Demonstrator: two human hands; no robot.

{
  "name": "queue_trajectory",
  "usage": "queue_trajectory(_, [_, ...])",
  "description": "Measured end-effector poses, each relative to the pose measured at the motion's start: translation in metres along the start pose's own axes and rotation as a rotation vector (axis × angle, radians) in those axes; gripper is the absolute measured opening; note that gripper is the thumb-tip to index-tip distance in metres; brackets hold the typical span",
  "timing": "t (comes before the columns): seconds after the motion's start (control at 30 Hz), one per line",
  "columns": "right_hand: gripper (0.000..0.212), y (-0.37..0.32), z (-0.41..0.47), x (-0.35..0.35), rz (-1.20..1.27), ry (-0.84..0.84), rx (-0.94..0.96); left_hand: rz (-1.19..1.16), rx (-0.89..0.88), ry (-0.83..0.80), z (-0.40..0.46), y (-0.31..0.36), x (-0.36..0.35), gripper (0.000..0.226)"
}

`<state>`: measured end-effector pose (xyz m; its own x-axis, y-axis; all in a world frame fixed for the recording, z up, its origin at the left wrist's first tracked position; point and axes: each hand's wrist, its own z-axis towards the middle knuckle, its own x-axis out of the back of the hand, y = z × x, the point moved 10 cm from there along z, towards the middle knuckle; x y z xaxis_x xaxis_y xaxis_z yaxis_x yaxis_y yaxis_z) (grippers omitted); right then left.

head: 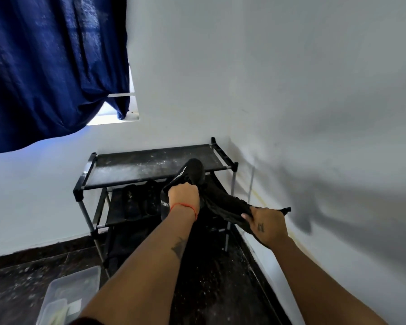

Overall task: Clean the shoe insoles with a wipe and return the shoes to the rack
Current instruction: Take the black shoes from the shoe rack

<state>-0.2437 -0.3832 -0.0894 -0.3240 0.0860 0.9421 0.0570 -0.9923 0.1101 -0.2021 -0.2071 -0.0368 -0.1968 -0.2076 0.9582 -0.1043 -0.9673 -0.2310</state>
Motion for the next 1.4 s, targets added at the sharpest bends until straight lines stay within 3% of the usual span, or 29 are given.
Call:
queue_trajectory(0.37, [0.041, 0.033, -0.04, -0.161, 0.121, -0.272, -0.213, -0.169, -0.128, -0.18, -0.008, 0.1, -0.135, 0.022])
queue_trajectory(1.0, [0.025, 0.025, -0.09, -0.428, 0.167, -0.655, -0.37, -0.173, -0.293, -0.525, -0.017, 0.228, -0.422, 0.029])
queue_trajectory(1.27, [0.021, 0.014, -0.112, -0.483, 0.154, -0.761, -0.319, -0.231, -0.338, -0.625, -0.049, 0.27, -0.49, 0.032])
queue_trajectory(1.4, [0.023, 0.01, -0.122, -0.495, 0.219, -0.793, -0.382, -0.282, -0.294, -0.701, -0.057, 0.271, -0.505, 0.034])
